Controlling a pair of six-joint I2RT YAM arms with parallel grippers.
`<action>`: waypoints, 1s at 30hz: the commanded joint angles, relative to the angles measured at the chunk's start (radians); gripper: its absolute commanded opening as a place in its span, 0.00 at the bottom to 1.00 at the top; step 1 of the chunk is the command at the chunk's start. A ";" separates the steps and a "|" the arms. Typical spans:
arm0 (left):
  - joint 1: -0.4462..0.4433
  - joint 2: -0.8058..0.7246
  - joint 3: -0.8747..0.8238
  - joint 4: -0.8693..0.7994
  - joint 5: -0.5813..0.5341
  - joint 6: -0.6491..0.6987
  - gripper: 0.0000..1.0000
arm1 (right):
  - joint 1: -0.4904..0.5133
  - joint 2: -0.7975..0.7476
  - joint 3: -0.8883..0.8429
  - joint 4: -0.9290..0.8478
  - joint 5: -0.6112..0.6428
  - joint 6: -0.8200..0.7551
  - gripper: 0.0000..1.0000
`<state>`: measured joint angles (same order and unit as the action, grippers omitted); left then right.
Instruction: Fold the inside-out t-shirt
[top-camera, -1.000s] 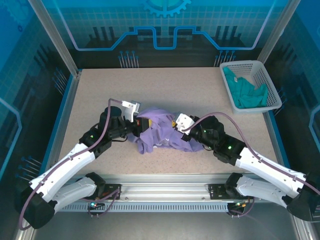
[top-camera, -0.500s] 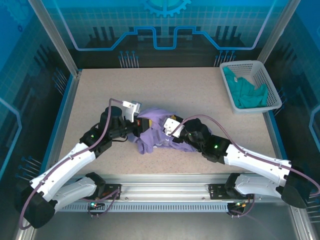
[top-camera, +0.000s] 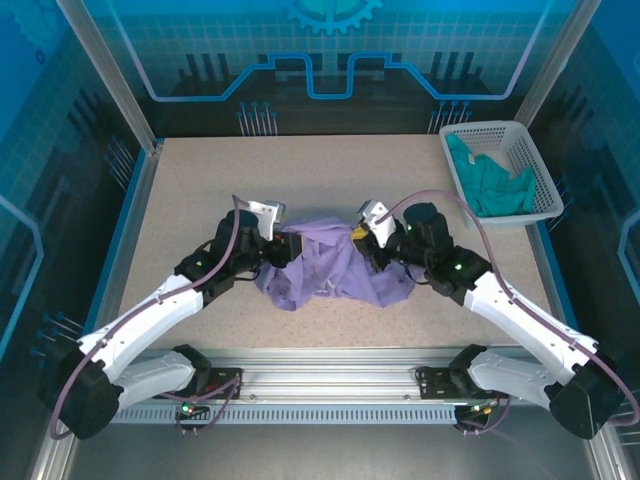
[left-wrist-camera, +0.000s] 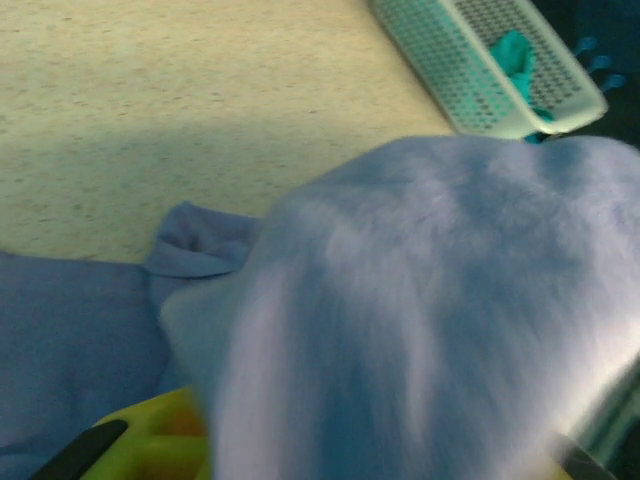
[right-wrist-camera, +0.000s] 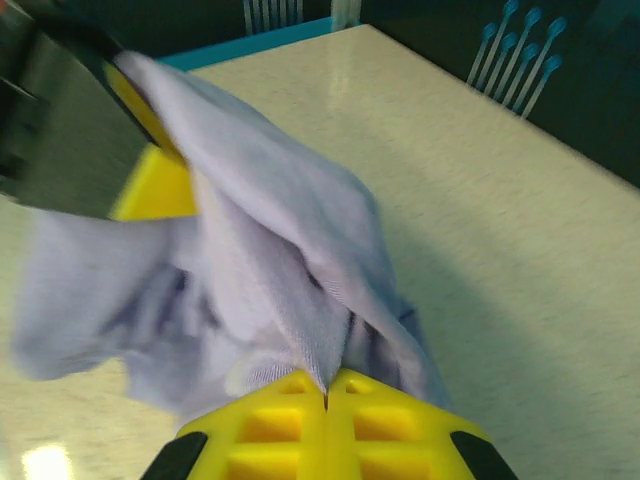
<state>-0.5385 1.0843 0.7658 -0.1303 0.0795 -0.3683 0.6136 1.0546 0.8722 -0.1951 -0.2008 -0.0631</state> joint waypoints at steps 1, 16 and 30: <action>0.007 0.010 0.013 -0.012 -0.104 0.024 0.35 | -0.052 0.025 0.047 -0.063 -0.305 0.228 0.00; -0.142 -0.181 -0.172 0.247 0.005 0.221 0.50 | -0.187 0.146 0.100 -0.023 -0.495 0.431 0.00; -0.065 0.067 -0.130 0.402 0.107 0.325 0.34 | -0.272 0.111 0.126 -0.102 -0.588 0.357 0.00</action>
<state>-0.6460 1.1145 0.5911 0.2310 0.0780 0.0151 0.3580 1.1919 0.9672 -0.2813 -0.7425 0.3141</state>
